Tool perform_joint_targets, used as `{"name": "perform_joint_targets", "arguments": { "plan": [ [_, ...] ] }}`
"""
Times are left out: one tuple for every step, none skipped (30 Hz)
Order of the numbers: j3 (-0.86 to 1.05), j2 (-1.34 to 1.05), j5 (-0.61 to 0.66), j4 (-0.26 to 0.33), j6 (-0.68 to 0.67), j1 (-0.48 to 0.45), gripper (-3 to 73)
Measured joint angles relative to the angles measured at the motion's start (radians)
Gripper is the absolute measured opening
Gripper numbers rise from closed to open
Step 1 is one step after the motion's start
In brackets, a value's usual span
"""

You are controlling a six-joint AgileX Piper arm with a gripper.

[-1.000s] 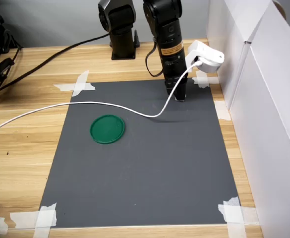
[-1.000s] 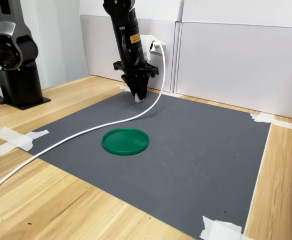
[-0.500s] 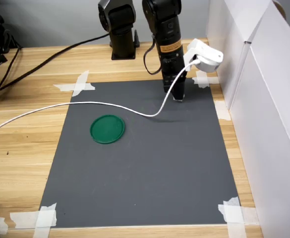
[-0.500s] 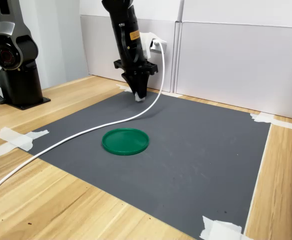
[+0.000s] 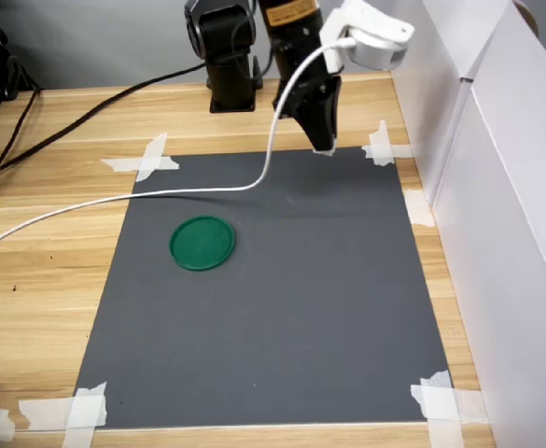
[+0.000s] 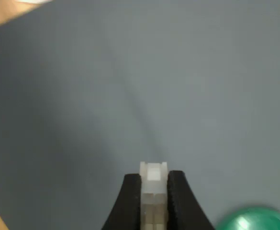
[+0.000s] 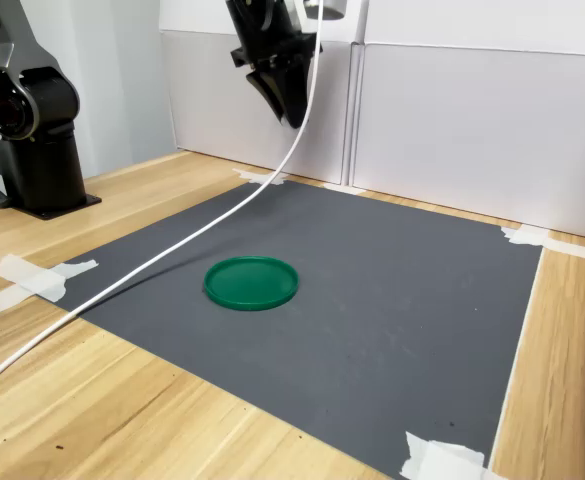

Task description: Grasp a white terminal and put it in the green lid.

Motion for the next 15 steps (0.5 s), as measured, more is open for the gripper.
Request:
{"name": "perform_joint_targets", "arguments": {
  "plan": [
    [-0.016, -0.001, 0.016, 0.002, -0.008, -0.025, 9.0],
    [-0.028, -0.001, 0.031, 0.003, -0.016, -0.045, 9.0],
    [-0.041, -0.001, 0.044, 0.005, -0.020, -0.070, 9.0],
    [-0.050, -0.001, 0.051, 0.007, -0.024, -0.096, 9.0],
    [-0.057, -0.001, 0.054, 0.008, -0.027, -0.121, 9.0],
    [-0.060, -0.001, 0.055, 0.011, -0.037, -0.147, 9.0],
    [-0.060, -0.001, 0.055, 0.014, -0.047, -0.171, 9.0],
    [-0.060, -0.001, 0.060, 0.014, -0.055, -0.195, 9.0],
    [-0.060, 0.000, 0.066, 0.014, -0.064, -0.217, 9.0],
    [-0.060, 0.000, 0.068, 0.014, -0.070, -0.239, 9.0],
    [-0.060, 0.002, 0.069, 0.014, -0.077, -0.255, 9.0],
    [-0.060, 0.003, 0.069, 0.015, -0.080, -0.275, 9.0],
    [-0.060, 0.007, 0.069, 0.015, -0.084, -0.294, 9.0],
    [-0.060, 0.012, 0.069, 0.015, -0.087, -0.311, 9.0],
    [-0.060, 0.018, 0.068, 0.015, -0.091, -0.322, 9.0]
  ]
}}
